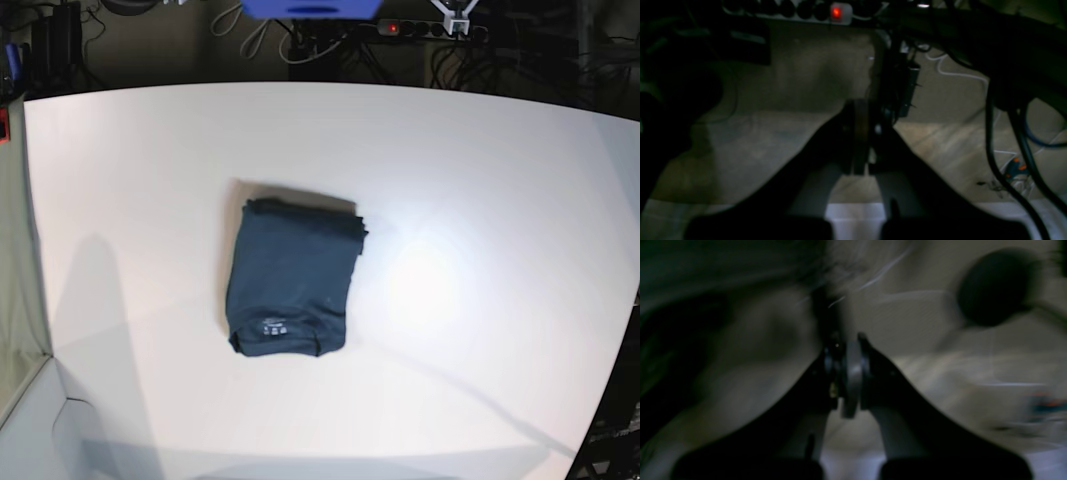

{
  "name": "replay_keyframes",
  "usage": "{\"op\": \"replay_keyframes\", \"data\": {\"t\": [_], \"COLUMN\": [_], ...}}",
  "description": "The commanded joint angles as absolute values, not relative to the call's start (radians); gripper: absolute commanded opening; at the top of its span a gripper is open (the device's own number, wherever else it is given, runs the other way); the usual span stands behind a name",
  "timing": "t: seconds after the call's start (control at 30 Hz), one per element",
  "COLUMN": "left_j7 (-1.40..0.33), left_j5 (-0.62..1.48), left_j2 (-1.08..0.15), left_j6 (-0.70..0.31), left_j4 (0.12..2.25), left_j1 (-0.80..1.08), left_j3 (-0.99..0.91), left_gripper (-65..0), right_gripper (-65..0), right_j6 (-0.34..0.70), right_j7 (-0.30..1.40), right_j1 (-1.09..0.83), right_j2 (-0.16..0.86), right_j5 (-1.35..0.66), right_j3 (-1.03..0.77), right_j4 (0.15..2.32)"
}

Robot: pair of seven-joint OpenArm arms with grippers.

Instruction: Layout the t-shirt on the table in an organized manner, then fold the t-shirt properly

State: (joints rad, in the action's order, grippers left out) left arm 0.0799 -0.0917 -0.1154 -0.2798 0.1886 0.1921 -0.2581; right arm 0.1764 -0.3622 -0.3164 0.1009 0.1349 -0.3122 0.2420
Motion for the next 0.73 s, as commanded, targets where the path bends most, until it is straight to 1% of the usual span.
{"op": "replay_keyframes", "data": {"t": [0.0, 0.07, 0.1, 0.13, 0.17, 0.23, 0.4, 0.7], "left_j7": [0.084, 0.085, 0.085, 0.085, 0.085, 0.085, 0.087, 0.087], "left_j5": [-0.09, -0.094, -0.094, -0.094, -0.094, -0.094, -0.094, -0.094], "left_j2": [-0.114, -0.094, -0.091, -0.09, -0.09, -0.09, -0.091, -0.084], "left_j6": [-0.269, -0.266, -0.266, -0.266, -0.266, -0.266, -0.265, -0.265], "left_j4": [0.171, 0.163, 0.163, 0.163, 0.162, 0.157, 0.156, 0.156], "left_j1": [0.205, 0.202, 0.202, 0.202, 0.199, 0.196, 0.168, 0.156], "left_j3": [-0.248, -0.232, -0.226, -0.222, -0.214, -0.216, -0.211, -0.211], "left_gripper": [-65.0, -65.0, -65.0, -65.0, -65.0, -65.0, -65.0, -65.0], "right_gripper": [-65.0, -65.0, -65.0, -65.0, -65.0, -65.0, -65.0, -65.0], "right_j6": [0.07, -0.133, -0.203, -0.242, -0.246, -0.22, -0.196, -0.196], "right_j7": [-0.372, -0.38, -0.38, -0.38, -0.38, -0.374, -0.38, -0.38], "right_j1": [-0.332, -0.331, -0.331, -0.331, -0.331, -0.331, -0.332, -0.332], "right_j2": [0.101, 0.065, 0.051, 0.042, 0.03, 0.012, -0.007, 0.028], "right_j5": [0.13, 0.131, 0.133, 0.133, 0.133, 0.133, 0.131, 0.13], "right_j3": [-0.314, -0.308, -0.306, -0.3, -0.28, -0.245, -0.234, -0.234], "right_j4": [0.236, 0.232, 0.232, 0.232, 0.232, 0.232, 0.231, 0.231]}}
